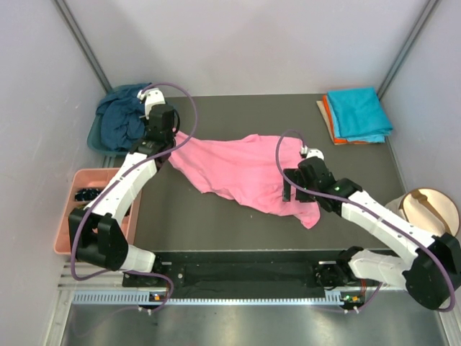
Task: Fold and stack the t-shirts
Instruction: Flatten out the tshirt
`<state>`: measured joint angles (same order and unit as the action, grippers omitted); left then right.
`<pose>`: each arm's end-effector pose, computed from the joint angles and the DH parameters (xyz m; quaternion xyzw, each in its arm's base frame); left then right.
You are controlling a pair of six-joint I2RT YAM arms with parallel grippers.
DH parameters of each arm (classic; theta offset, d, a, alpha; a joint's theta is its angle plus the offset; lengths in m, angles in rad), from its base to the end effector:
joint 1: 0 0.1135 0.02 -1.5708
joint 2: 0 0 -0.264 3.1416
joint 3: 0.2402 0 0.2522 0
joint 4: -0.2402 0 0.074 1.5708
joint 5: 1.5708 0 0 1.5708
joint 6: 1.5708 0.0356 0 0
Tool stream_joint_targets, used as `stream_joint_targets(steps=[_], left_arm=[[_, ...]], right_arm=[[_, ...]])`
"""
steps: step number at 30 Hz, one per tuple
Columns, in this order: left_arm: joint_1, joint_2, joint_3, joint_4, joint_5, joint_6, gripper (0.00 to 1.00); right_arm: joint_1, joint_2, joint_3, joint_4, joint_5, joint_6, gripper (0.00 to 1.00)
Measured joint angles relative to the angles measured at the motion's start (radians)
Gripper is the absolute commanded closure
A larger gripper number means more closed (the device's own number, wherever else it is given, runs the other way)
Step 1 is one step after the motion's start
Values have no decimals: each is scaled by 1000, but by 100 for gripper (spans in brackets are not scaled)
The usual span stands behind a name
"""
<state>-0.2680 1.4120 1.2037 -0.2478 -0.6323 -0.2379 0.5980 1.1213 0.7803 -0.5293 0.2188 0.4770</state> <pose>0.3166 -0.0651 0.3370 -0.1523 0.8090 0.1296 0.5528 0.1914 0.1210 0.2428 -0.0191 0.9342 0.0865 0.3455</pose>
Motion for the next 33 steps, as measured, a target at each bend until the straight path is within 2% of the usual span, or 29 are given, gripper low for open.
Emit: stream_joint_targets(steps=[7,15,23,26,27,29,30,33], left_arm=[[0,6,0,1,17,-7,100],[1,6,0,1,45,-23,100],[1,6,0,2,57,-25,100],[1,6,0,4,64,-25,100],[1,6,0,5,67,-25,100],[1,6,0,7,69,-25,100],[1,6,0,8,71,-25,100],[1,6,-2,10,71,-25,100]], right_arm=[[2,-69,-53,-94,18,53,1],[7,-126,-120,-197,117,214,1],[8,-177,-230,-222,156,355,3],[8,-178,-260,-216,160,378,15],[8,-178,-267,-212,161,385,25],[8,-178,-282,-192,164,392,33],[8,-178,-288,-185,163,397,41],[8,-177,-312,-143,163,403,49]])
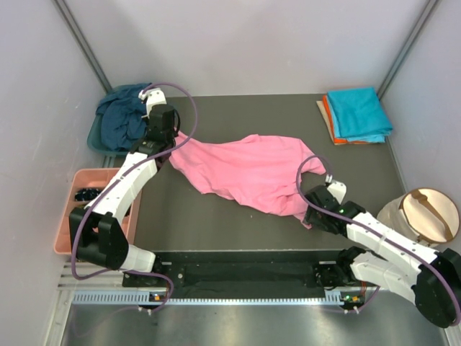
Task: Fold and stack the t-shirts
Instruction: Flatten out the tshirt
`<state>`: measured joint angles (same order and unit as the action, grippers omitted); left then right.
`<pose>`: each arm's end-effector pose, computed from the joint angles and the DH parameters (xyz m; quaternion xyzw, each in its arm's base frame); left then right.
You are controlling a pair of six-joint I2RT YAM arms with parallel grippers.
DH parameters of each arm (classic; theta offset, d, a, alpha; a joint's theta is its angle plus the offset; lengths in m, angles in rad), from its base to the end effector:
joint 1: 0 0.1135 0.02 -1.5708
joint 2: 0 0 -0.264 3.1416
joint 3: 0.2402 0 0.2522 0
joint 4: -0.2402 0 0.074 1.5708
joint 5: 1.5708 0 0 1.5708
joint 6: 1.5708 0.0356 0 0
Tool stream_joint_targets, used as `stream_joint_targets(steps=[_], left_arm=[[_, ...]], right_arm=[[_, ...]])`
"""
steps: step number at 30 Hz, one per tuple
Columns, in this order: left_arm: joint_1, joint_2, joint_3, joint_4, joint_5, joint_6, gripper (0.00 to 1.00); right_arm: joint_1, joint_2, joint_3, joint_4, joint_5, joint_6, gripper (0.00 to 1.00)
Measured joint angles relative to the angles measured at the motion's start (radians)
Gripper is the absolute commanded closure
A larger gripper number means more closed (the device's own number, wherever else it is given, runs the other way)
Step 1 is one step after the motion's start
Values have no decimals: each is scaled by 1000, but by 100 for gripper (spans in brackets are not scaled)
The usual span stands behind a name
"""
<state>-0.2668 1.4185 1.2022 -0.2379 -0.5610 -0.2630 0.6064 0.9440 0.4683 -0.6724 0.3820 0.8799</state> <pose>0.3191 -0.0676 0.3348 -0.1451 0.8153 0.0933 0.5528 0.1343 0.0770 0.1709 0.1703 0.9456 0.0027 0.2773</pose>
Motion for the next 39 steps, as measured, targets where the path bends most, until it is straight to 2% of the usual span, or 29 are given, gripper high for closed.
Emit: stream_joint_targets(steps=[10,16,19,20,27,31,34,39], left_arm=[[0,0,-20,8,0,0,100],[0,0,-27,13,0,0,100],[0,0,-28,14,0,0,100],[0,0,-28,14,0,0,100],[5,6,-30,28,0,0,100],[7,31,-22,26,12,-4,100],[9,54,37,3,41,-10,100],[9,57,212,-28,99,-19,100]], right_arm=[[0,13,-9,52,0,5,64],[0,69,-17,103,-28,24,64],[0,87,-21,132,-41,33,84],[0,93,-22,139,-43,37,100],[0,101,-23,164,-53,38,100],[0,52,2,148,-42,-9,100],[0,6,122,114,-5,-83,100],[0,-15,484,116,114,-259,100]])
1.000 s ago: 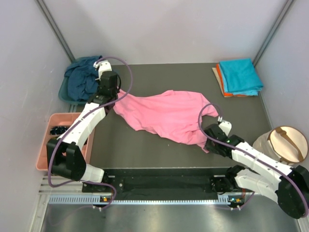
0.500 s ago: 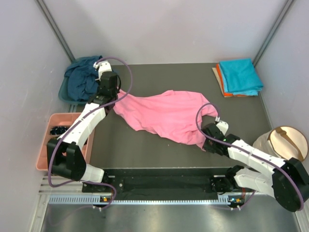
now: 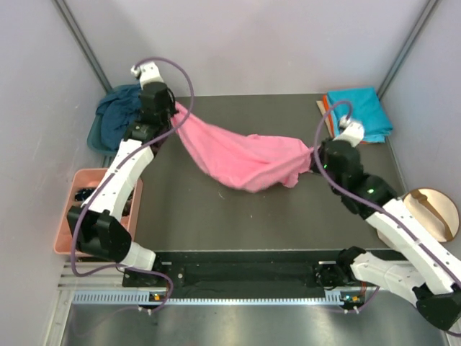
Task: Fold and stack the t-shirts
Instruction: Flatten out the tshirt
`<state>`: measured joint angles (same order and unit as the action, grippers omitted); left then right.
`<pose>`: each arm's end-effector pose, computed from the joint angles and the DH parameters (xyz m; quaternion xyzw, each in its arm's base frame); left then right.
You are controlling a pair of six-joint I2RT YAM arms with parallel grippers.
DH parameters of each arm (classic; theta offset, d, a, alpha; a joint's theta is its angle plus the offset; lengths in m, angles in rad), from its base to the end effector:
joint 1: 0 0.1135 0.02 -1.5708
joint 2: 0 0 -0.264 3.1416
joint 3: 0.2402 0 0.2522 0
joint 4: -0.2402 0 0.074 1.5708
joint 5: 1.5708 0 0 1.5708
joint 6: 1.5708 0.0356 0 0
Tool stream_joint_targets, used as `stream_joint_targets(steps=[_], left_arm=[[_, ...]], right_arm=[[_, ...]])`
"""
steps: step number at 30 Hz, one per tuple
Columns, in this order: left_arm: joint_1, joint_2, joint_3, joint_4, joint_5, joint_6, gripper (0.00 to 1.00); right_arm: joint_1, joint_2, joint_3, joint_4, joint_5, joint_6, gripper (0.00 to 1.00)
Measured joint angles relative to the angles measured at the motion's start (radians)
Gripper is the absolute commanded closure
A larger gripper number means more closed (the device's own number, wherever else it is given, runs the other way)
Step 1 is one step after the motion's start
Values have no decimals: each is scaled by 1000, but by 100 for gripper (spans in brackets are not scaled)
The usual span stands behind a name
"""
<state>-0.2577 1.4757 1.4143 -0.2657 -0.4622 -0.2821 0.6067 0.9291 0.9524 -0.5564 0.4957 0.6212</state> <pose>0.3361 -0.0722 0.3871 -0.1431 0.7895 0.0282 0.5962 0.1708 0.0979 0.3372 0.1278 0.8409 0.1028 0.5157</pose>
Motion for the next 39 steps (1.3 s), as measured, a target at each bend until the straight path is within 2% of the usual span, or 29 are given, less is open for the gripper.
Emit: stream_joint_targets(steps=[5,11,19,24,30,35,39], left_arm=[[0,-40,145,-8,21,9,100],[0,-100,270,-54,4,53,100],[0,-254,288,-109,-8,79,100],[1,-369,282,-149,84,79,100],[1,-555,269,-153,277,75,100],[1,-702,329,-149,456,54,100],[6,-816,356,-89,528,45,100]], right_arm=[[0,-36,247,55,116,-165,100],[-1,-44,333,80,211,-291,100],[-1,-92,352,80,240,-407,100],[-2,-180,421,34,130,-469,100],[-1,-300,580,17,-40,-516,100],[-8,-378,688,18,-180,-534,100],[-19,-414,711,34,-258,-536,100]])
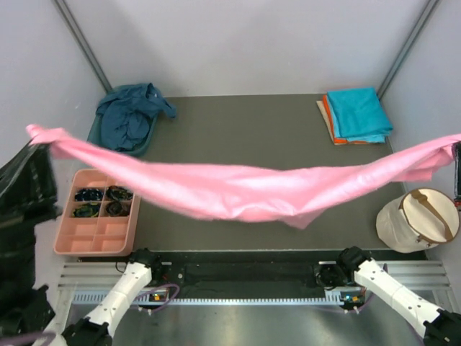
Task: Fold and stack the t-shirts
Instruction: Flatten out the tshirt
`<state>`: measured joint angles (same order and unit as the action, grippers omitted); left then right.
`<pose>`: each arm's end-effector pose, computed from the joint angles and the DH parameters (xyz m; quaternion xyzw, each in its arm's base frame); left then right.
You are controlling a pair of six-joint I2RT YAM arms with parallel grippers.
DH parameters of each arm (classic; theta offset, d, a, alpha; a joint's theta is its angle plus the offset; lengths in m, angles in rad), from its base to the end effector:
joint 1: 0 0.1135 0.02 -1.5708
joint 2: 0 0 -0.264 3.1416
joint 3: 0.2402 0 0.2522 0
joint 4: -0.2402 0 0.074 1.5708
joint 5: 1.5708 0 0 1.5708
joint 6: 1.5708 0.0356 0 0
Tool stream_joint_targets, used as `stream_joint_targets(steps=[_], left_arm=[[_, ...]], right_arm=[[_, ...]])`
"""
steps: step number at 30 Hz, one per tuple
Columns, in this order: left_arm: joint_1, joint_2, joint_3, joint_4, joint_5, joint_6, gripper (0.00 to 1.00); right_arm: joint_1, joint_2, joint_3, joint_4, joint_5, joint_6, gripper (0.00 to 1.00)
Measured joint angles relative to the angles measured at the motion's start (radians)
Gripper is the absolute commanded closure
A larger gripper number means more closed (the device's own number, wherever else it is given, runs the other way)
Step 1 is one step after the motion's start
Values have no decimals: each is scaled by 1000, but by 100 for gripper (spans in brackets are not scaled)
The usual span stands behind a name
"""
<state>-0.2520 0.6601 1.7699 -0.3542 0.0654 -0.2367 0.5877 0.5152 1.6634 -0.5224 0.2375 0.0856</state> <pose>-0.0525 0.0111 0.5966 0.0331 0.3960 -0.2346 0.8872 -0.0586 -0.0491 0.5552 -0.0101 0.4639 0.2412 0.8523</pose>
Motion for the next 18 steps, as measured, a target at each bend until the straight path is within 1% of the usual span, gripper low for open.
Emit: stream_joint_targets(steps=[2,5,7,9,12,15,18], left_arm=[[3,-41,-5,36,-7,2,100],[4,-54,-39,130,-57,9,100],[4,-24,-78,178,-83,15,100],[4,58,-117,231,-101,20,100],[4,259,-175,327,-127,24,100],[4,549,-211,410,-160,33,100],[4,927,-214,459,-199,59,100]], right_arm=[[-2,-6,-11,33,-9,-1,100],[-3,-4,-89,114,28,-7,100],[-3,14,-166,169,76,-8,100],[-3,71,-242,214,126,-7,100],[-5,203,-359,287,195,4,100],[-59,406,-470,344,223,40,100],[-156,644,-515,360,217,102,100]])
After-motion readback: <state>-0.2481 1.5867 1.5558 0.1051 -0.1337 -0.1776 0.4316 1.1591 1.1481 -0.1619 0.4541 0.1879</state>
